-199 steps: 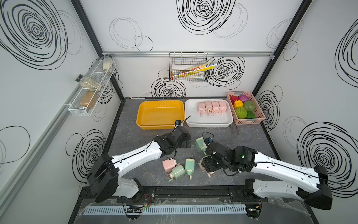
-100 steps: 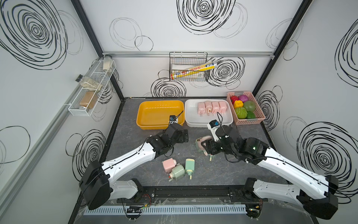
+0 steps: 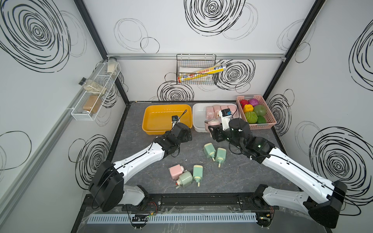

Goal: Place the pencil sharpeners by color into the storage box
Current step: Pick up the pencil sharpener from the center of the board, then place the pencil sharpener in the storage box.

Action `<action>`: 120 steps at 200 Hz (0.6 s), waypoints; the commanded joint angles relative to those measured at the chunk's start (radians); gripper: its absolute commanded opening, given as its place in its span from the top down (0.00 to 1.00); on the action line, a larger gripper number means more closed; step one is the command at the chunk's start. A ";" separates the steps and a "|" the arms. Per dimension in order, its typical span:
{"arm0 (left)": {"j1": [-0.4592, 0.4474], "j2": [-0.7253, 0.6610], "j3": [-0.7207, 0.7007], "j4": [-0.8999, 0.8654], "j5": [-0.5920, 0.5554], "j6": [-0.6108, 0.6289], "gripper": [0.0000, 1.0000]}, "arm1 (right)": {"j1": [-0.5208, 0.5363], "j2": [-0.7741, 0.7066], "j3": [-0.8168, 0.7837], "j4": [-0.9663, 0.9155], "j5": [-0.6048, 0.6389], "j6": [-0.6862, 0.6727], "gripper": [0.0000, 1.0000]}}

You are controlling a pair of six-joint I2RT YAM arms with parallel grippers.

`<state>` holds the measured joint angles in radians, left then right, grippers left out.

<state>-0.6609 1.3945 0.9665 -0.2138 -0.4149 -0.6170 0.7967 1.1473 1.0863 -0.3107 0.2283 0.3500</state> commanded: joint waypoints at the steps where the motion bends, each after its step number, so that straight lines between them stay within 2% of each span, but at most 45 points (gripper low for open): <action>1: 0.027 0.039 0.048 0.064 -0.034 0.024 0.01 | -0.031 0.055 0.003 0.096 0.026 -0.075 1.00; 55: 0.076 0.116 0.079 0.105 0.123 0.077 0.01 | -0.166 0.265 0.140 0.015 -0.053 -0.149 1.00; 120: 0.092 0.248 0.191 0.063 0.117 0.128 0.01 | -0.204 0.531 0.413 -0.150 -0.068 -0.185 1.00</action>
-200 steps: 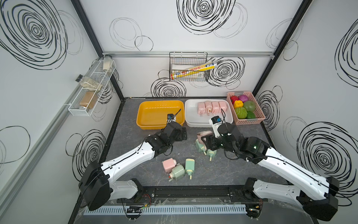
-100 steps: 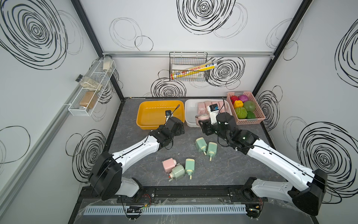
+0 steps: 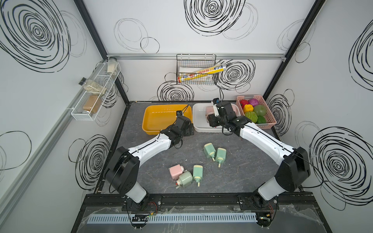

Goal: Place the pencil sharpeners by color into the storage box
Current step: Place the pencil sharpener in the storage box.

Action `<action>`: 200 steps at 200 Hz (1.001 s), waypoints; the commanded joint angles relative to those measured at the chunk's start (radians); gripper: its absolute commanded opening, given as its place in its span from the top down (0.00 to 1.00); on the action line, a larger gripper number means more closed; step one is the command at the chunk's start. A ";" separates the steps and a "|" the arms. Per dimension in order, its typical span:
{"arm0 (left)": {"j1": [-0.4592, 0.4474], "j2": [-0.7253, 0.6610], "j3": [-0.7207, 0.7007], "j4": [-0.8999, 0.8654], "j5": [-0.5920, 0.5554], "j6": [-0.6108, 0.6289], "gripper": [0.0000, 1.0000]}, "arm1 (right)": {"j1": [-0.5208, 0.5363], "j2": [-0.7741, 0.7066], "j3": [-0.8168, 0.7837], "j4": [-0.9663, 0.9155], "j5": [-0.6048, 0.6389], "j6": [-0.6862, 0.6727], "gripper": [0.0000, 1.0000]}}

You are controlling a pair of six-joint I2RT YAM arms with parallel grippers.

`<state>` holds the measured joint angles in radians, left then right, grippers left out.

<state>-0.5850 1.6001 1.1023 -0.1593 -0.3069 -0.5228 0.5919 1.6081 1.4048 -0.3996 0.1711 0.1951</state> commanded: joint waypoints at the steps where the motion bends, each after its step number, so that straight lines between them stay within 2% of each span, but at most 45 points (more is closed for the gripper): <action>1: 0.017 0.045 0.057 0.007 0.010 0.034 0.01 | 0.000 0.074 0.099 -0.063 -0.010 -0.031 1.00; 83: 0.080 0.178 0.150 -0.006 0.149 0.061 0.01 | -0.014 0.466 0.525 -0.237 0.024 -0.042 1.00; 140: 0.093 0.208 0.154 -0.017 0.154 0.072 0.01 | -0.027 0.732 0.853 -0.385 0.104 -0.060 1.00; 167: 0.102 0.218 0.157 -0.022 0.165 0.072 0.01 | -0.033 0.812 0.949 -0.415 0.128 -0.043 1.00; 200: 0.108 0.228 0.164 -0.026 0.177 0.078 0.01 | -0.036 0.853 0.978 -0.411 0.121 -0.029 0.99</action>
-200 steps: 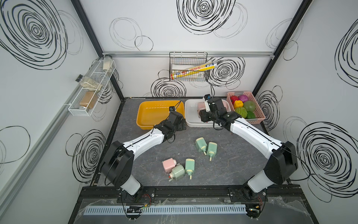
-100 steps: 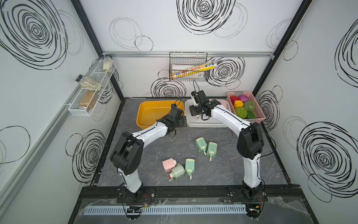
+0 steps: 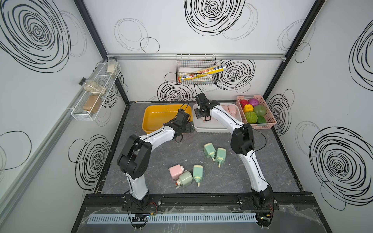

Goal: Place the pencil sharpeners by color into the storage box
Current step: Place the pencil sharpener in the storage box.

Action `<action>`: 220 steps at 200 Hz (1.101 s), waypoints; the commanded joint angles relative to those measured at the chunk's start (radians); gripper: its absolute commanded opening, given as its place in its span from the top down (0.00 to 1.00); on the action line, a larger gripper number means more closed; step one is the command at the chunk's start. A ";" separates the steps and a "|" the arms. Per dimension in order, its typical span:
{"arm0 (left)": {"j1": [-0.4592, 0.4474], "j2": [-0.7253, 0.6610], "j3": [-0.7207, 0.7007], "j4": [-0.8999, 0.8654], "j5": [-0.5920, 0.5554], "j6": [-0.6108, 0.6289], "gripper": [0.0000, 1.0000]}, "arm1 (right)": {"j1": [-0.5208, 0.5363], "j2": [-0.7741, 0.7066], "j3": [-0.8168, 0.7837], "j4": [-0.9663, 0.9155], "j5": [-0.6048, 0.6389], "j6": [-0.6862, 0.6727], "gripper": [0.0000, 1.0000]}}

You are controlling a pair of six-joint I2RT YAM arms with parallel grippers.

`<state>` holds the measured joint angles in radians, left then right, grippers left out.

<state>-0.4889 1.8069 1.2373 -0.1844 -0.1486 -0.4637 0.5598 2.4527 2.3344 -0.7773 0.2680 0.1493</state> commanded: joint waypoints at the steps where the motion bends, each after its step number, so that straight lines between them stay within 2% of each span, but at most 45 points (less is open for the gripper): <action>1: 0.012 0.021 0.029 -0.001 0.018 0.019 0.01 | -0.004 0.009 0.049 -0.034 0.025 0.016 0.99; 65: 0.012 0.032 0.030 -0.003 0.027 0.020 0.01 | -0.017 0.070 0.061 0.002 0.016 0.055 0.85; 113: 0.012 0.043 0.034 -0.009 0.026 0.025 0.01 | -0.024 0.086 0.066 0.005 -0.007 0.078 0.65; 220: 0.013 0.046 0.042 -0.019 0.034 0.028 0.01 | -0.024 0.098 0.071 0.006 -0.036 0.097 0.50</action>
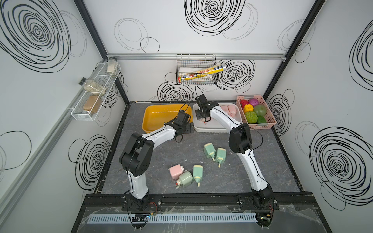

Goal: Place the pencil sharpeners by color into the storage box
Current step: Place the pencil sharpener in the storage box.

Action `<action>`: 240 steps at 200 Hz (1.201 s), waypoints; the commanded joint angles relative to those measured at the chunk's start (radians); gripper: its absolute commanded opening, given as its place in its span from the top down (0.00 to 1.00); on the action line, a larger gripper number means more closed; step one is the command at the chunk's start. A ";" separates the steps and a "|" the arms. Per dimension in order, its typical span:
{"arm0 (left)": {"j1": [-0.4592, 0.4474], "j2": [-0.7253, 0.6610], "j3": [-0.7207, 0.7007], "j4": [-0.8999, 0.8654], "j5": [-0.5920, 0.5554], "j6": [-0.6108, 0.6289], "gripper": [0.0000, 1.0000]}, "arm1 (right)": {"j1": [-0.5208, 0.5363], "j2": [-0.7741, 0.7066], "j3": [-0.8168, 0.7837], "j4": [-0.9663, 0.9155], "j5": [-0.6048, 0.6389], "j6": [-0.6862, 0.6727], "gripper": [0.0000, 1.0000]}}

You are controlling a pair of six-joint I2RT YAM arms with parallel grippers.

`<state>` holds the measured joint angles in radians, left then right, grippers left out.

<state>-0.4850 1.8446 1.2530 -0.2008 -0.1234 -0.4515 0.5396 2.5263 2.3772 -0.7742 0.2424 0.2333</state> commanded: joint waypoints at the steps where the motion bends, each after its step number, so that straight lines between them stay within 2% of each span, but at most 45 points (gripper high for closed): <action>1: 0.009 0.008 0.026 -0.003 0.009 0.016 0.01 | -0.004 0.025 0.028 0.003 -0.011 0.014 0.50; 17: 0.010 0.011 0.029 -0.003 0.011 0.016 0.01 | -0.004 0.025 0.030 0.005 -0.013 0.015 0.50; 44: 0.008 0.020 0.045 -0.005 0.031 0.019 0.01 | -0.003 0.007 0.035 -0.030 -0.042 0.018 0.57; 125: 0.007 0.016 0.045 -0.009 0.027 0.020 0.01 | -0.001 -0.014 0.030 -0.207 -0.055 -0.010 0.57; 152: 0.007 0.021 0.048 -0.010 0.027 0.020 0.01 | -0.002 0.003 0.030 -0.207 -0.076 -0.019 0.52; 177: 0.007 0.022 0.046 -0.012 0.023 0.020 0.01 | 0.000 0.015 0.030 -0.185 -0.075 -0.014 0.41; 219: 0.008 0.025 0.045 -0.015 0.019 0.020 0.01 | -0.003 0.022 0.030 -0.147 -0.078 -0.014 0.33; 240: 0.008 0.027 0.045 -0.015 0.018 0.020 0.01 | -0.003 0.024 0.030 -0.139 -0.065 -0.009 0.24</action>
<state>-0.4850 1.8580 1.2705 -0.2146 -0.1047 -0.4435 0.5392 2.5313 2.4050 -0.8894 0.1772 0.2276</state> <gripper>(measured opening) 0.992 0.736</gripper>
